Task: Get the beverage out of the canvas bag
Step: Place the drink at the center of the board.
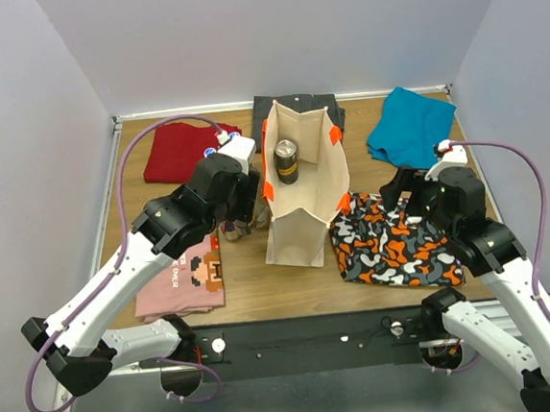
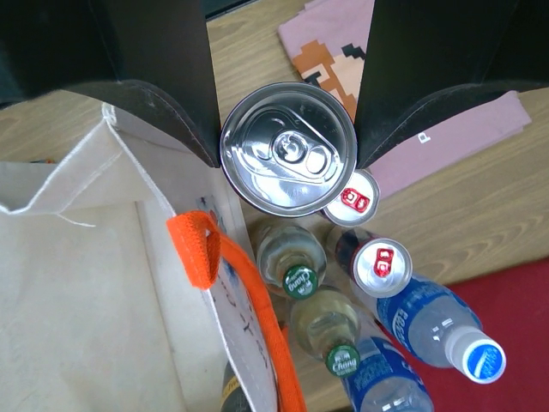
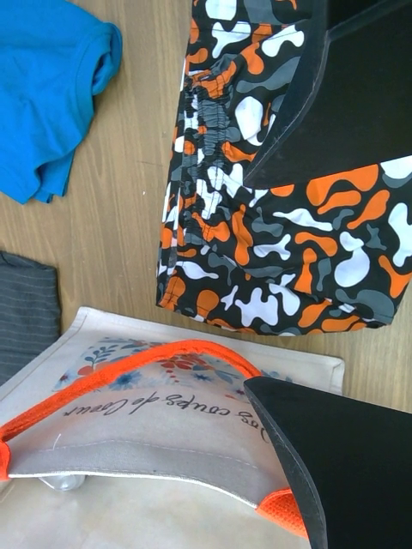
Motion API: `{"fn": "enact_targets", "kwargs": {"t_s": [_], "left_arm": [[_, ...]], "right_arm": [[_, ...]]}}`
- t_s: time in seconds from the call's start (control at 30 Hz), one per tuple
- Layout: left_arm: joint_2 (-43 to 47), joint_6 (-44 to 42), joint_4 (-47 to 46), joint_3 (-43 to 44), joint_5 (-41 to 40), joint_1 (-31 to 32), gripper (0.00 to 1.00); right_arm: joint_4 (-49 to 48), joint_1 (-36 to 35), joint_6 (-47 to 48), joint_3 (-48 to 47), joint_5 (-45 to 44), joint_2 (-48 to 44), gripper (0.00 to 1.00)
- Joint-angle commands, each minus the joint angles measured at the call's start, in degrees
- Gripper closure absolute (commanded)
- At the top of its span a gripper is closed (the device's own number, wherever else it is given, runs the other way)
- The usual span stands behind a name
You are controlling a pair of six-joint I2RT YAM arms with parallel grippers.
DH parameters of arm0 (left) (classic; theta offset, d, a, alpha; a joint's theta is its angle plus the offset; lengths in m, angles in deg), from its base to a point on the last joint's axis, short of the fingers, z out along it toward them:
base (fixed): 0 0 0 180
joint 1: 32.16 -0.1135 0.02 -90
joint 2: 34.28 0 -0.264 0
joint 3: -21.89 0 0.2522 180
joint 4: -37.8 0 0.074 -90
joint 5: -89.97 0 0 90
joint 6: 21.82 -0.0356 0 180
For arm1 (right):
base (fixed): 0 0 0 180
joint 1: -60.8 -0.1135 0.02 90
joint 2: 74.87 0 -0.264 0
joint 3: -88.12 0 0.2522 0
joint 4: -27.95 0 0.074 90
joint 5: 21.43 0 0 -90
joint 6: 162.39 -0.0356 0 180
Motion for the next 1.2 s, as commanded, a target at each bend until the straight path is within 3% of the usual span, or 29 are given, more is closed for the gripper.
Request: {"fn": "enact_targets", "kwargs": {"t_s": [0.0, 0.27, 1.17], "left_arm": [[2.6, 1.8, -9.8, -4.2, -3.8, 0.3, 1.00], [5.7, 3.4, -18.2, -14.2, -6.0, 0.3, 1.00], [0.8, 5.0, -31.8, -25.7, -8.6, 0.3, 1.00]], "right_arm": [[-0.6, 0.0, -0.4, 0.4, -1.8, -0.3, 0.01], [-0.6, 0.0, -0.3, 0.3, -1.5, 0.3, 0.01], [-0.7, -0.1, -0.3, 0.6, -1.5, 0.5, 0.01]]}}
